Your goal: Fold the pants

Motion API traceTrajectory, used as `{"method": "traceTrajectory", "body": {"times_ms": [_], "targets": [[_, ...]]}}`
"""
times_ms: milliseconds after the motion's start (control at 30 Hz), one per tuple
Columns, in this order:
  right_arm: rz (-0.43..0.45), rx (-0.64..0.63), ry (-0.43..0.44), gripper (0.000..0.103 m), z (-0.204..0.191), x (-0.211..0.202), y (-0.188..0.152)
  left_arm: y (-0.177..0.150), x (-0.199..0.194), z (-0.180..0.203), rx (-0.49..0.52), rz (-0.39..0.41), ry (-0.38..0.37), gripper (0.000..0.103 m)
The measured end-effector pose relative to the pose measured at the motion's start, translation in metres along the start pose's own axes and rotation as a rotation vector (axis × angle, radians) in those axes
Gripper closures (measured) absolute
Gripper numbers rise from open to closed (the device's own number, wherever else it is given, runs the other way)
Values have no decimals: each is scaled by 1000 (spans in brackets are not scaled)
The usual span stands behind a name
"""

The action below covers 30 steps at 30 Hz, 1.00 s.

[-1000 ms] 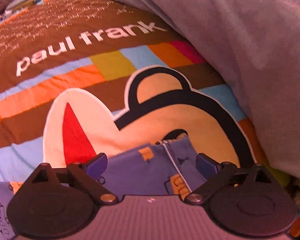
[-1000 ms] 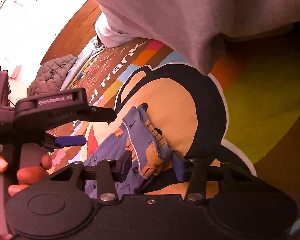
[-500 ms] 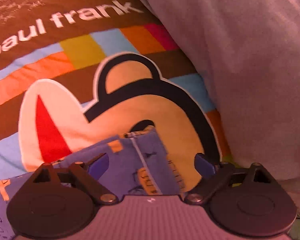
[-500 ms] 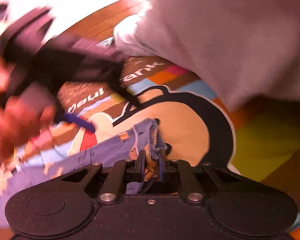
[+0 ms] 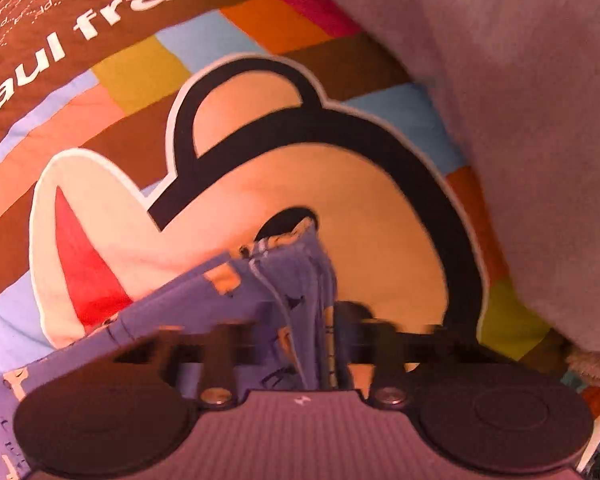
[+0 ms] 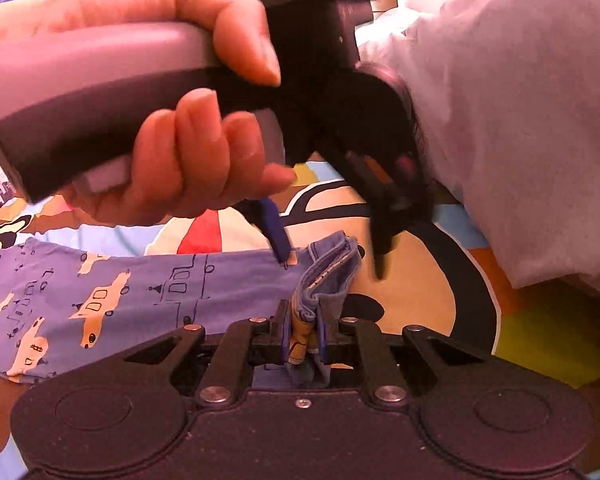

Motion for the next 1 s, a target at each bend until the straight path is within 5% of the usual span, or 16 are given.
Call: {"method": "traceTrajectory", "body": {"times_ms": [200, 500, 867, 1000], "targets": [[17, -17, 11, 90, -3, -4, -2, -12, -12, -12, -41, 58, -39, 92], [160, -89, 36, 91, -18, -35, -7, -56, -63, -39, -123, 251, -160, 94], [191, -285, 138, 91, -112, -72, -18, -174, -112, -130, -214, 519, -217, 94], [151, -326, 201, 91, -154, -72, -33, -220, -101, -174, -279, 535, -212, 94]]}}
Point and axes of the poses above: each gripper's, at about its wrist camera, not at the fingertips, and x roughly the way its jaws point, z to its right, y to its top, the point moved 2 cm from there along x, roughly the way its jaws point, and after that the axes turned 12 degrees about x, right-handed, at the moved point
